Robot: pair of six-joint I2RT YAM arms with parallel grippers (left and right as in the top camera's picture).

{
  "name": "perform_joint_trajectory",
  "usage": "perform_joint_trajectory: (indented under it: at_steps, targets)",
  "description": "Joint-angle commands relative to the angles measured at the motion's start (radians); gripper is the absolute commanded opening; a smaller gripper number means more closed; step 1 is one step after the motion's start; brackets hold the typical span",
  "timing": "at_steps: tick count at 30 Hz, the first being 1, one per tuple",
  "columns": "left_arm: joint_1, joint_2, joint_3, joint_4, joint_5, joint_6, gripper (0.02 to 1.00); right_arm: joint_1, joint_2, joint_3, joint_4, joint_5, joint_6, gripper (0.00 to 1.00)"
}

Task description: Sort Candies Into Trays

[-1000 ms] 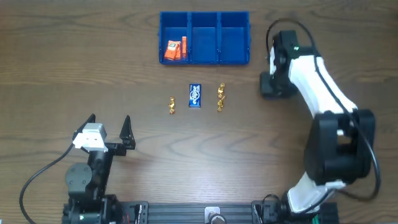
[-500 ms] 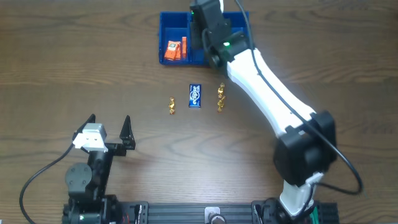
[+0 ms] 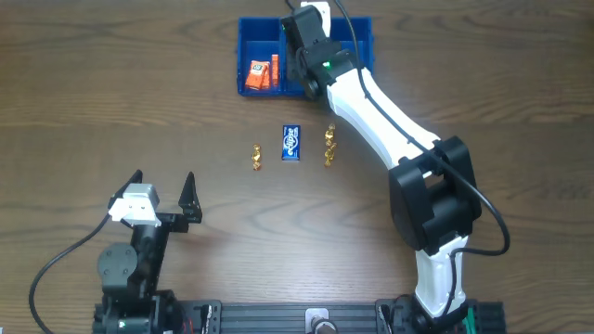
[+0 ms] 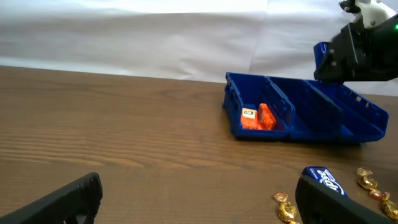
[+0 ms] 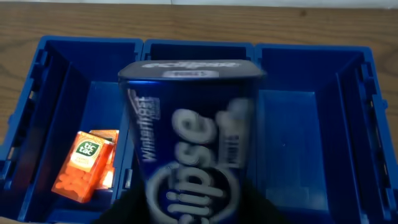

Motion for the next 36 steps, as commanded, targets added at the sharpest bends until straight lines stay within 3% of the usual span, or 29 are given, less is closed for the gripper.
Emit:
perform_joint_trajectory:
  at_steps: [1,4,9,13,16,19,22,36]
  targets:
    - [0.007,-0.006,-0.022,-0.03,0.021,0.0,0.998,0.002,0.011,0.006,0.012,0.019,0.009,1.0]
    - [0.007,-0.006,-0.022,-0.03,0.021,0.0,0.998,0.009,-0.002,0.094,-0.072,0.02,0.005,1.0]
    - [0.007,-0.006,-0.022,-0.03,0.021,0.0,0.998,0.045,-0.071,0.384,-0.428,0.019,0.011,1.0]
    - [0.007,-0.006,-0.022,-0.03,0.021,0.0,0.998,0.137,-0.106,0.445,-0.769,-0.002,0.176,1.0]
    - [0.007,-0.006,-0.022,-0.03,0.021,0.0,0.998,0.191,-0.07,0.378,-0.925,-0.024,0.391,1.0]
    - [0.007,-0.006,-0.022,-0.03,0.021,0.0,0.998,0.209,-0.016,0.093,-0.762,-0.149,0.424,1.0]
    - [0.007,-0.006,-0.022,-0.03,0.021,0.0,0.998,0.209,0.023,-0.027,-0.629,-0.193,0.424,1.0]
    - [0.007,-0.006,-0.022,-0.03,0.021,0.0,0.998,0.202,0.13,-0.068,-0.47,-0.149,0.409,0.998]
